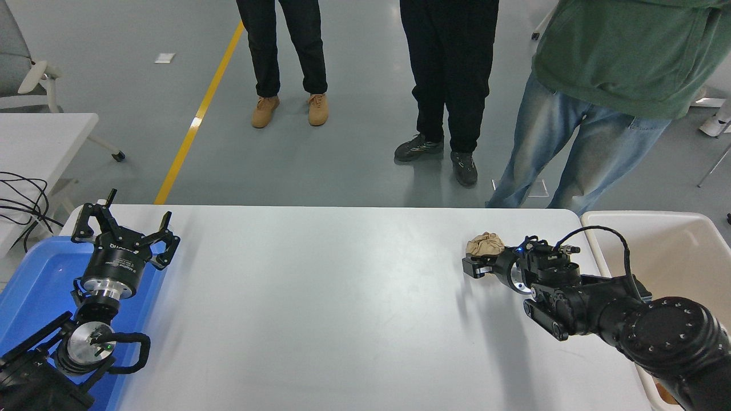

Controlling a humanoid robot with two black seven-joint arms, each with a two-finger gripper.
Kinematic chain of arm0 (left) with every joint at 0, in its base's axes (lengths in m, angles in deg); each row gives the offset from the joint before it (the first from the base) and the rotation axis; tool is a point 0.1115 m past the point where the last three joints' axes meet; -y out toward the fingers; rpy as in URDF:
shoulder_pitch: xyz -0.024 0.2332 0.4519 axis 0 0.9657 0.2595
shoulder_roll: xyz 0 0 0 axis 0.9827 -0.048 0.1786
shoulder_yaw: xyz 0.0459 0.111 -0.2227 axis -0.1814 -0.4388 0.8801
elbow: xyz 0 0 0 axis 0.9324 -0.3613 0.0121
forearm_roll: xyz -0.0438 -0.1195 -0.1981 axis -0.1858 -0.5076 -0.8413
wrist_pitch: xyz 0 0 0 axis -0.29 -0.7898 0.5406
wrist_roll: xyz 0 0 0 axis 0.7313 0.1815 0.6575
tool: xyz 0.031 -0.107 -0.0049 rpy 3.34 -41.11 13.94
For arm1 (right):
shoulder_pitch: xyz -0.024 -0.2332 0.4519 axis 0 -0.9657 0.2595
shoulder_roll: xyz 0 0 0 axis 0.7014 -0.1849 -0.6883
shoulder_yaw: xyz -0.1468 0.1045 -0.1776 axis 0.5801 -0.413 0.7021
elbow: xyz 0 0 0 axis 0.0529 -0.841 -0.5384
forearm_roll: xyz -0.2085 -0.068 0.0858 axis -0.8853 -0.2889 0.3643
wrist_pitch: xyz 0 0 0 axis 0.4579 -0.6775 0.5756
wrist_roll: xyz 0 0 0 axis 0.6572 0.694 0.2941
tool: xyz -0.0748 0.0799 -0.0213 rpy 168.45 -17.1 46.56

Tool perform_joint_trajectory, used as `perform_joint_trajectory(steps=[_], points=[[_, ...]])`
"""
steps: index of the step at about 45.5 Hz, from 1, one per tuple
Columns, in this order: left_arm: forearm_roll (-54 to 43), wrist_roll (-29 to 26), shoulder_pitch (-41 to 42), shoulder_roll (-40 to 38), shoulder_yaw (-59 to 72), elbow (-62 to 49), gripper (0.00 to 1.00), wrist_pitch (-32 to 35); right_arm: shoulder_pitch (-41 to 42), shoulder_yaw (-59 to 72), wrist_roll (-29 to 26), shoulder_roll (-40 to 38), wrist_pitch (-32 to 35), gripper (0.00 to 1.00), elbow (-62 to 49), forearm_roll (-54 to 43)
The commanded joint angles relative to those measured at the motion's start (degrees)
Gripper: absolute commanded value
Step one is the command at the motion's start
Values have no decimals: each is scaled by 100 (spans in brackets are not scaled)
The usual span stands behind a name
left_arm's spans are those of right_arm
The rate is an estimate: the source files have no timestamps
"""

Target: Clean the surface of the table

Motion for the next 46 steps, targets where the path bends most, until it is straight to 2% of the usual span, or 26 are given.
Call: perform_joint_trajectory(steps=[1,6,20,32,39,46], points=[[0,0,0,0,0,5,99,0,-37,35,92,3,121,30,-100,52],[0,0,0,0,0,5,99,0,-37,26,101,3,367,0,-100,69],[0,0,0,0,0,5,99,0,-2,-53,329,3,516,0,-74,104],[0,0,0,0,0,-4,99,0,244,-53,461,3,780,0,14,632],[0,0,0,0,0,-4,99,0,543,-132,514,3,1316,0,5,1088],[0,0,0,0,0,5,99,0,877,-132,803,-111,1641,0,32,1291]])
